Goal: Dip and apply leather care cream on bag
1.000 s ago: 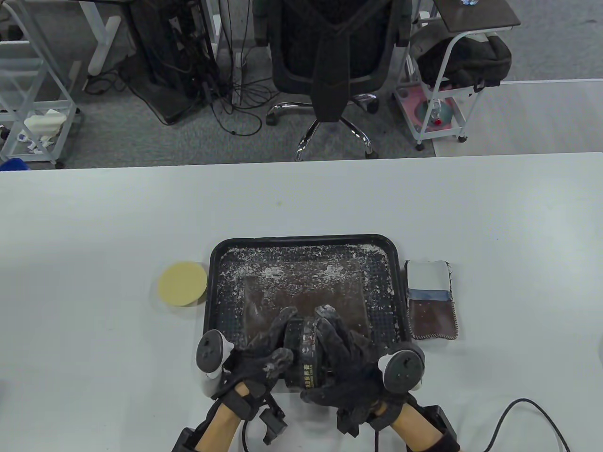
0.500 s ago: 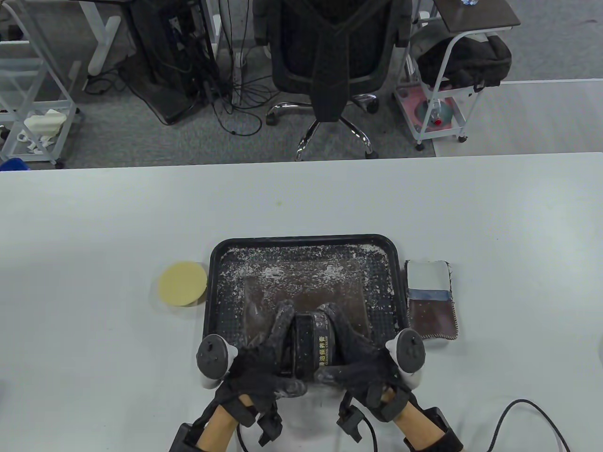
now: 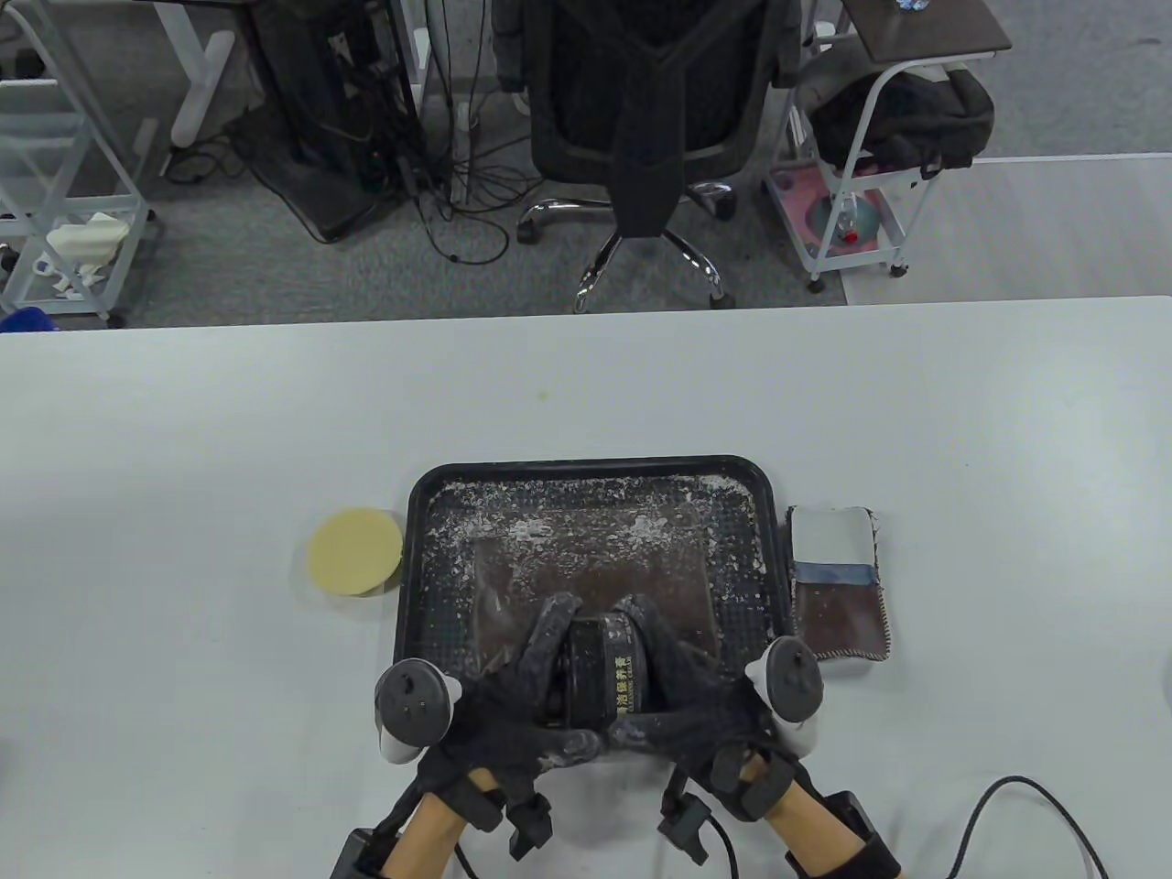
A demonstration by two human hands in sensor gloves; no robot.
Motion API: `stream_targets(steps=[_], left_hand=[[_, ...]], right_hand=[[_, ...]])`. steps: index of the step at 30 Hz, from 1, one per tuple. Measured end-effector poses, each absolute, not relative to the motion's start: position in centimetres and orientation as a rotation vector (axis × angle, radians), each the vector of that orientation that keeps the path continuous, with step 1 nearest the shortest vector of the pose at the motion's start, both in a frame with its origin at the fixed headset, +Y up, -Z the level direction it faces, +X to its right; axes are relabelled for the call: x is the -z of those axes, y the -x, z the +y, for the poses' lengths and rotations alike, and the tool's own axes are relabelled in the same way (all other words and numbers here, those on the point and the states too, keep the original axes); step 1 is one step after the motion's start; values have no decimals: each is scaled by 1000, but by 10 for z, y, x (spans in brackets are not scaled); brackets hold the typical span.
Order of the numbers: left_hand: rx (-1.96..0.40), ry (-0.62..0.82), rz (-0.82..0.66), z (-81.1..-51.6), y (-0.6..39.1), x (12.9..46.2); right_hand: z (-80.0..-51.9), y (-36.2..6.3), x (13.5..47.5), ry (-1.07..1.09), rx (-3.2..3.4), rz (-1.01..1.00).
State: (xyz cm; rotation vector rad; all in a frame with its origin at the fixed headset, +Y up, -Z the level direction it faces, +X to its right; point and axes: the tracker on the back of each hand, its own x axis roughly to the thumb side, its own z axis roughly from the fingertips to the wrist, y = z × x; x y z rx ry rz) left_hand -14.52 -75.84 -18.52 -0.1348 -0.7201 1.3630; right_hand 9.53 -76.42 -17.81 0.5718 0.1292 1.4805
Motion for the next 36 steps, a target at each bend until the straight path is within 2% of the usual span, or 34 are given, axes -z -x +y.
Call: stream_targets(steps=[4, 12, 14, 18, 21, 23, 28, 32, 36], left_hand=[[-1522, 264, -599, -765, 148, 186], [-1729, 497, -459, -782, 155, 188], [-1752, 493, -451, -783, 158, 189], [-1643, 319, -446, -771, 170, 192], [-1501, 102, -446, -755, 187, 194], [-1379, -73, -401, -743, 207, 193], [-1002, -388, -247, -720, 256, 185], [-740, -524, -70, -713, 290, 179], [-597, -511, 91, -715, 320, 177]], right_hand=[[-756, -93, 175, -691, -1593, 12], [-751, -91, 171, -794, -1662, -49], [-751, -91, 170, -788, -1658, -55], [-755, -98, 174, -704, -1567, -63], [-760, -105, 178, -601, -1435, -43], [-765, -111, 180, -491, -1269, -7], [-777, -120, 183, -383, -1033, 49], [-782, -125, 185, -353, -983, 59], [-789, -128, 186, -320, -864, 89]])
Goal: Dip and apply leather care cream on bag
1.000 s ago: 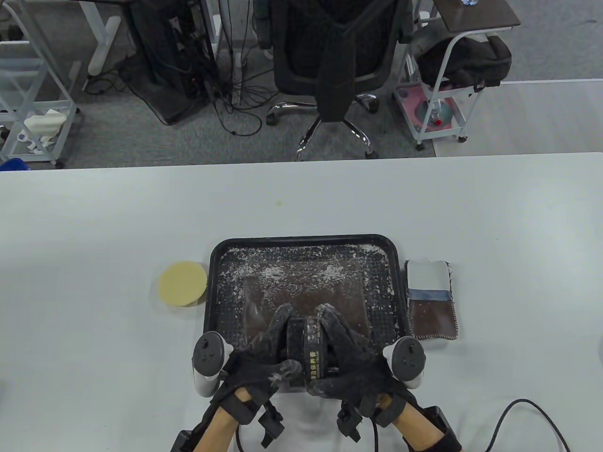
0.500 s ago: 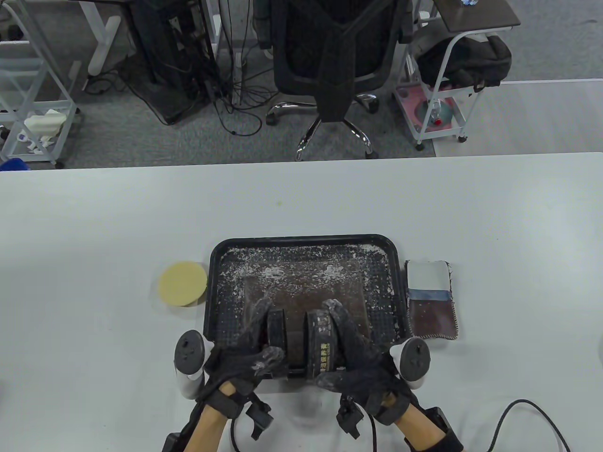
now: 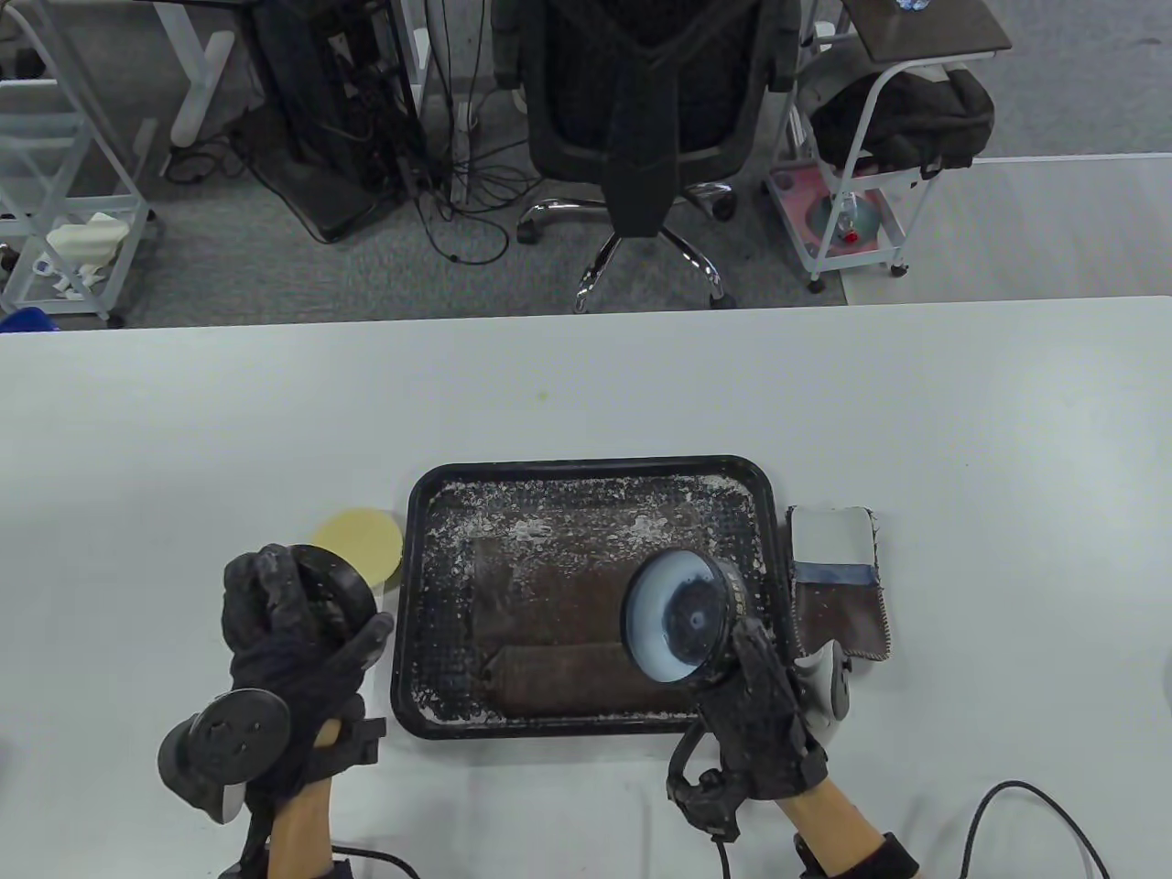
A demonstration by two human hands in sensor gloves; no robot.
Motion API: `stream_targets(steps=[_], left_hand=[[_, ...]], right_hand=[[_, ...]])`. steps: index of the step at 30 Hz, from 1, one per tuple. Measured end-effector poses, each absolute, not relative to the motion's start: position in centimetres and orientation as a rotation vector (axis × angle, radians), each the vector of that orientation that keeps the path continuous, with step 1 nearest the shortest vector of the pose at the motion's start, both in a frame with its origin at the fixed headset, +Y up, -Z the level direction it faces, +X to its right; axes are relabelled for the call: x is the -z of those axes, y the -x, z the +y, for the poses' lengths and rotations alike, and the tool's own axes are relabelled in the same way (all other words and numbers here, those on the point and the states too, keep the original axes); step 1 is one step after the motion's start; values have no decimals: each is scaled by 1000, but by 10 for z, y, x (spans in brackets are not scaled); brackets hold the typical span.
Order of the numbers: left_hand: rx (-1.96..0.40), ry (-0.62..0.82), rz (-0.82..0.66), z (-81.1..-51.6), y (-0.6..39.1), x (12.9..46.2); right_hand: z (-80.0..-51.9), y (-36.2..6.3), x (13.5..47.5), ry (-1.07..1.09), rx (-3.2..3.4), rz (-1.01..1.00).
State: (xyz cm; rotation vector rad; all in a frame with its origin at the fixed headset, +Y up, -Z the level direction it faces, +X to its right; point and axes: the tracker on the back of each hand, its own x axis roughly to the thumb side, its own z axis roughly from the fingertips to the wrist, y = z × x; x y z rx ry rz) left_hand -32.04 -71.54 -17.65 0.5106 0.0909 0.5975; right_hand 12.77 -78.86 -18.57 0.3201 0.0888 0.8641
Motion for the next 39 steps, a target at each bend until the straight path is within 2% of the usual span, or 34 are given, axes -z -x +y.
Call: stream_targets(steps=[6, 10, 13, 18, 31, 39], left_hand=[[-553, -325, 337, -744, 355, 188], [-470, -203, 448, -763, 370, 198], [-331, -113, 471, -768, 379, 202], [-370, -32, 503, -781, 385, 211], [-390, 75, 532, -790, 392, 222], [-315, 91, 532, -791, 385, 226]], right_hand=[[-792, -133, 186, -281, -823, 83], [-792, -136, 185, -270, -825, 77], [-792, -137, 185, -263, -825, 78], [-792, -137, 184, -260, -826, 84], [-793, -141, 183, -170, -872, 49], [-794, -142, 184, -164, -901, 57]])
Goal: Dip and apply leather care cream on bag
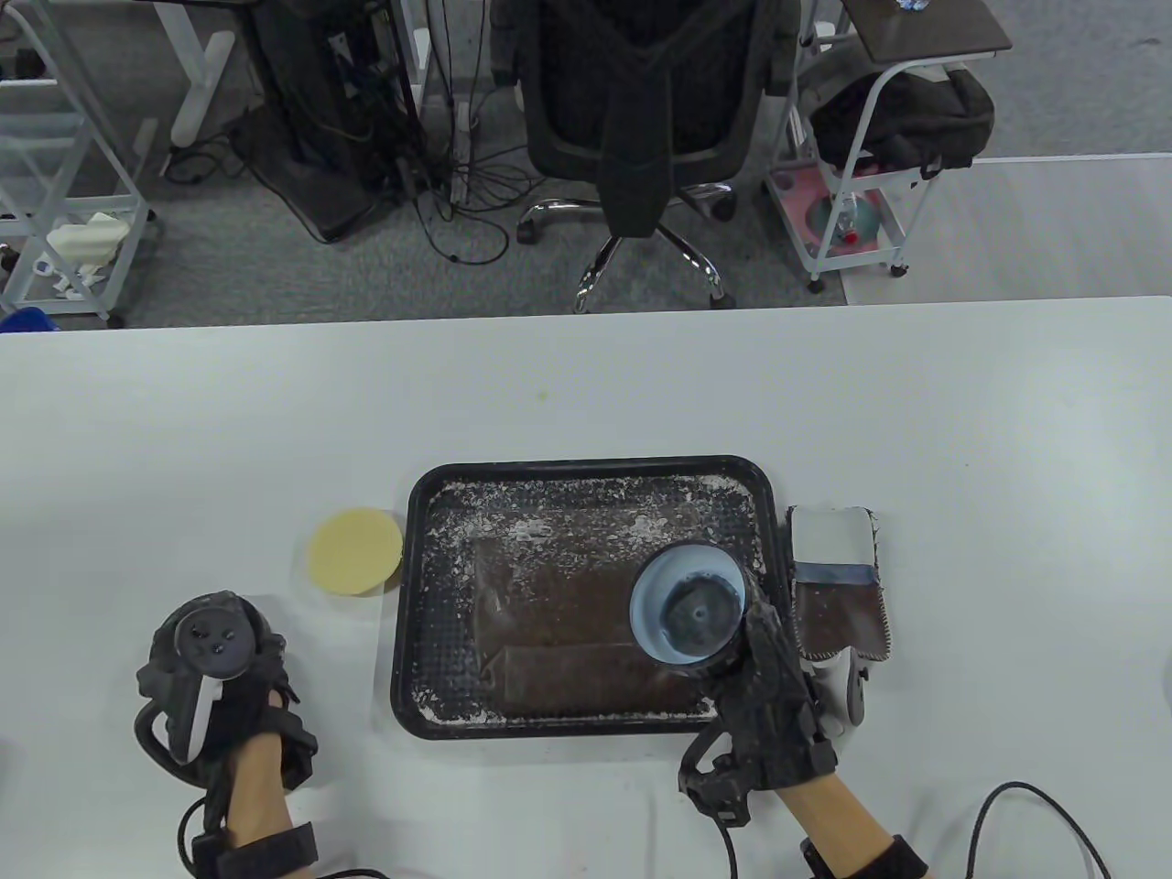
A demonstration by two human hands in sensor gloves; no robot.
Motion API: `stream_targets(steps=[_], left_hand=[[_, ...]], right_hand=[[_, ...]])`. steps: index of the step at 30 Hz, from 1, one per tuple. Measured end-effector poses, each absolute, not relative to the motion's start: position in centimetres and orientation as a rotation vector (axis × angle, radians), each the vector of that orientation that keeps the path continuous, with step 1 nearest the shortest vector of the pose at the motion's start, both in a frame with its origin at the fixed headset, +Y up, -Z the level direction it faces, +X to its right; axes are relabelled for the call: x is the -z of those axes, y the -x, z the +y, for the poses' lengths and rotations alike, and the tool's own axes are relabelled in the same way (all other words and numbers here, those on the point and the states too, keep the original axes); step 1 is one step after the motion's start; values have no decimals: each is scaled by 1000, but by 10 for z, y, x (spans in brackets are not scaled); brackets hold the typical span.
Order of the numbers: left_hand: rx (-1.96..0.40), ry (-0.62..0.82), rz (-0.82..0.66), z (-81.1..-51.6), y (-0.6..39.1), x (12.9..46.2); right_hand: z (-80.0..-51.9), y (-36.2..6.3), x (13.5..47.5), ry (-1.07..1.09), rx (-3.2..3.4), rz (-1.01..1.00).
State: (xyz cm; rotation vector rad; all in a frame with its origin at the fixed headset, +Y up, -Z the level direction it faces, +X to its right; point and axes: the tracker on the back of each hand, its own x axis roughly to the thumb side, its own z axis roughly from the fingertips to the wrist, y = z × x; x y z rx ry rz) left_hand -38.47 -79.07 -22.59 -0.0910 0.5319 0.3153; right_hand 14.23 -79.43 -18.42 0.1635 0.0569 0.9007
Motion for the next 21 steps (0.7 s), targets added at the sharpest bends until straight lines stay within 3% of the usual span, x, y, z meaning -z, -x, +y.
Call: stream_targets(steps=[3, 7, 11, 21], left_hand=[[-249, 55, 491, -787, 376, 228], [-143, -52, 297, -779, 350, 236], [-34, -16, 107, -775, 311, 251], [69, 197, 79, -783, 280, 293]], right_hand=[[-793, -143, 185, -160, -916, 58], [-792, -145, 186, -148, -943, 40], [-792, -146, 187, -142, -974, 40], [-792, -147, 186, -127, -1044, 20]])
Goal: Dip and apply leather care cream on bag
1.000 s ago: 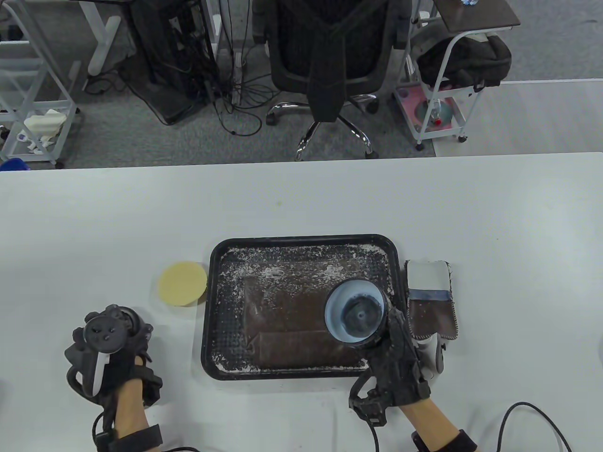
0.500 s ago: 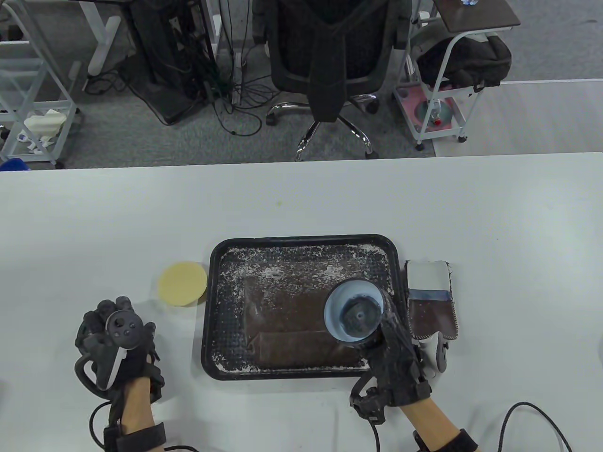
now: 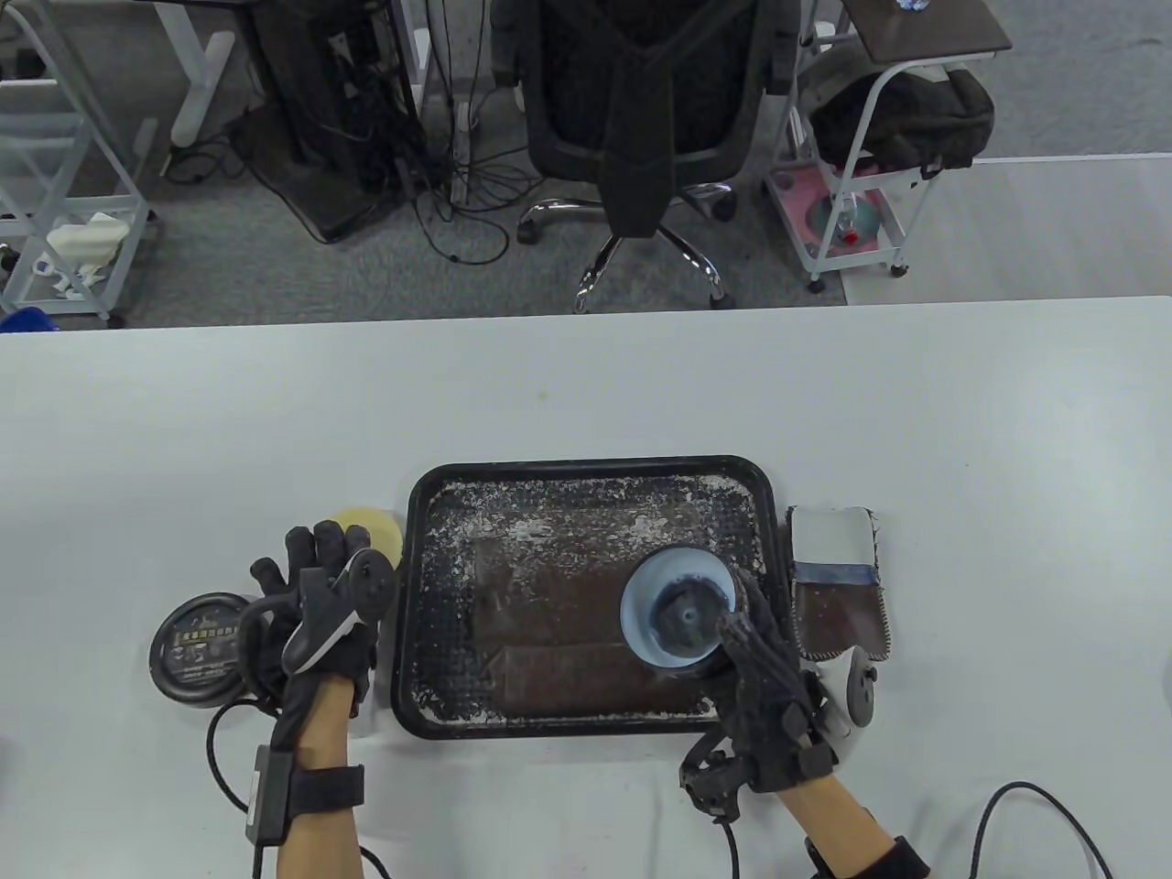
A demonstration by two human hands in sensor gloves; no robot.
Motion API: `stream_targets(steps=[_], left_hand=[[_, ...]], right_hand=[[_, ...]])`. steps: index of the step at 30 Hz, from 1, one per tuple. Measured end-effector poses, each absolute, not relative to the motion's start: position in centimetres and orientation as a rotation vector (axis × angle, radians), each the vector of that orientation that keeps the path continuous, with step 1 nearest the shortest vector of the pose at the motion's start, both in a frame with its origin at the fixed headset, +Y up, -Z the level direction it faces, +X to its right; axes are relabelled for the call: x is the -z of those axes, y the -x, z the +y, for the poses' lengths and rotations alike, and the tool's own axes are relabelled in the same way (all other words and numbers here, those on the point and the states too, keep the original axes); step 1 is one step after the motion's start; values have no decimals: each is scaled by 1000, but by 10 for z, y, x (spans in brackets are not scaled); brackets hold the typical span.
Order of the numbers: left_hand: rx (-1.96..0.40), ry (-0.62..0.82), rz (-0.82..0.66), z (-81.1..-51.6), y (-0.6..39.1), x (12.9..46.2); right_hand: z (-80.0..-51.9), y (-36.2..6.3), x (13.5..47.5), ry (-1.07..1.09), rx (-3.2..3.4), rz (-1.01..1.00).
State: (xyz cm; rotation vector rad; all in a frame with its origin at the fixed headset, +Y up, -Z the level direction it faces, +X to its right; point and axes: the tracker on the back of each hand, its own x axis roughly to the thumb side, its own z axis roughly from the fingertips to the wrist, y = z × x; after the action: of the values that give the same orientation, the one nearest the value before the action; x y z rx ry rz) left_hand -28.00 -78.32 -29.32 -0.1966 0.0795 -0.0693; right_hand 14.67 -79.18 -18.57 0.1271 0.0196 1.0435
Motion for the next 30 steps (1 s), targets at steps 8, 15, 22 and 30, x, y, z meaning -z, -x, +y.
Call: stream_targets(steps=[8, 15, 22, 30], left_hand=[[58, 165, 94, -782, 281, 313], [-56, -62, 37, -753, 268, 295], [-338, -324, -421, -704, 180, 237], [-191, -349, -748, -702, 84, 183]], right_hand=[[-790, -147, 186, -131, -1072, 19], [-791, -148, 187, -111, -1084, 11], [-792, -148, 188, -77, -1147, 4], [-790, -144, 187, -88, -1197, -6]])
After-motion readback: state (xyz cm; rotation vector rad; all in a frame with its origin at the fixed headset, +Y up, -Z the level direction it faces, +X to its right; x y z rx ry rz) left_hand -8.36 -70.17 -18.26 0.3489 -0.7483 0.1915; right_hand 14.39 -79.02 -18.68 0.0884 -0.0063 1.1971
